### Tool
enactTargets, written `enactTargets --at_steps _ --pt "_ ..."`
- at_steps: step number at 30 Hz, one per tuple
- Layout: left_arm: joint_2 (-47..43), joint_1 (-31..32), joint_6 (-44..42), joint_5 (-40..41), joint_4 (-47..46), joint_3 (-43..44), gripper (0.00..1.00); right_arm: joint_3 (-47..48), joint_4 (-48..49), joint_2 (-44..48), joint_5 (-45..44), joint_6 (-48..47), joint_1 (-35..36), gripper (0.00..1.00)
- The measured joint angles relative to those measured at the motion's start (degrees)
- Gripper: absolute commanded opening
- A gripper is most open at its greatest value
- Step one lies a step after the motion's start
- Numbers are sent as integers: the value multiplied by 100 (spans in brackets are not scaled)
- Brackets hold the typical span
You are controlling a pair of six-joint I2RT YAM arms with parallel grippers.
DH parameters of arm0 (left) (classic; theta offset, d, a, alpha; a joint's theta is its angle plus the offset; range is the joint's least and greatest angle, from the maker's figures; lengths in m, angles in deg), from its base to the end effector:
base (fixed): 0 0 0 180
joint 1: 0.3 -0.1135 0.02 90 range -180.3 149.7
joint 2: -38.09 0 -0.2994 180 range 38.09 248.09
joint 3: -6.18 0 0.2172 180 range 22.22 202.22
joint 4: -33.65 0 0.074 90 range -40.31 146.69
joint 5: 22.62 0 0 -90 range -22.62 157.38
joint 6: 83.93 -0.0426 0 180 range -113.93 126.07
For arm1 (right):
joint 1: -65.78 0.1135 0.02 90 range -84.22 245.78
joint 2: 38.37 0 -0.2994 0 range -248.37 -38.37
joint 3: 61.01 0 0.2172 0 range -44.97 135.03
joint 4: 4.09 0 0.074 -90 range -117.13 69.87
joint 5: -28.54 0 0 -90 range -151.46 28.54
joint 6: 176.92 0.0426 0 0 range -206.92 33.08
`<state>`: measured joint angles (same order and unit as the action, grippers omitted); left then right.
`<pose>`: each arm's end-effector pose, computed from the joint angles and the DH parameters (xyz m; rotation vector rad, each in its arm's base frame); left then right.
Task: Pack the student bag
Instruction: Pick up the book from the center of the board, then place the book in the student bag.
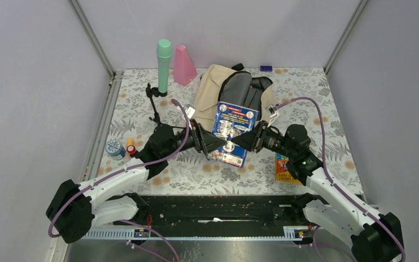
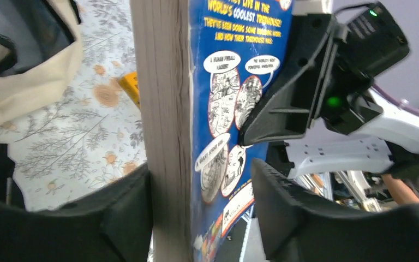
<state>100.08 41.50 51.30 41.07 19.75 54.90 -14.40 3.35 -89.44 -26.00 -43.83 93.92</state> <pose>0.1387 -0.1494 0.3292 0.3587 1.7504 -1.5052 0.1268 0.0958 0.3352 -0.3321 1.6867 1.4228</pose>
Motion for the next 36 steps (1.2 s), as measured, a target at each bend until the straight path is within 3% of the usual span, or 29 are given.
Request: enactTargets --at_steps 3,6,9,13,17,25,31,33,36 --pt "74 -2 -409 304 564 343 92 55 -621 260 -651 -201 11 0" --pt "254 -13 -866 708 1161 898 97 153 -1241 264 -1060 -319 -487 0" --pt "577 -13 -1305 1067 1622 1502 99 216 -1707 72 -1231 -304 -1513 0" --pt "1266 -13 -1670 1495 1993 2197 99 581 -2343 -219 -1620 -428 -2271 0" --pt "2157 -13 -1735 1912 2358 2857 99 905 -2592 -278 -1945 -527 -2520 0" --pt "3895 -11 -1458 2691 2883 3989 99 988 -2903 -44 -2391 -614 -2608 0" --pt "4507 -11 -1008 3220 3091 4260 99 988 -3154 105 -2319 -621 -2608 0" --pt "4577 -11 -833 3298 3014 4249 94 988 -3215 133 -2245 -634 -2608 0" --pt "4590 -26 -610 3289 2618 4098 75 988 -3287 149 -2229 -691 -2608 0"
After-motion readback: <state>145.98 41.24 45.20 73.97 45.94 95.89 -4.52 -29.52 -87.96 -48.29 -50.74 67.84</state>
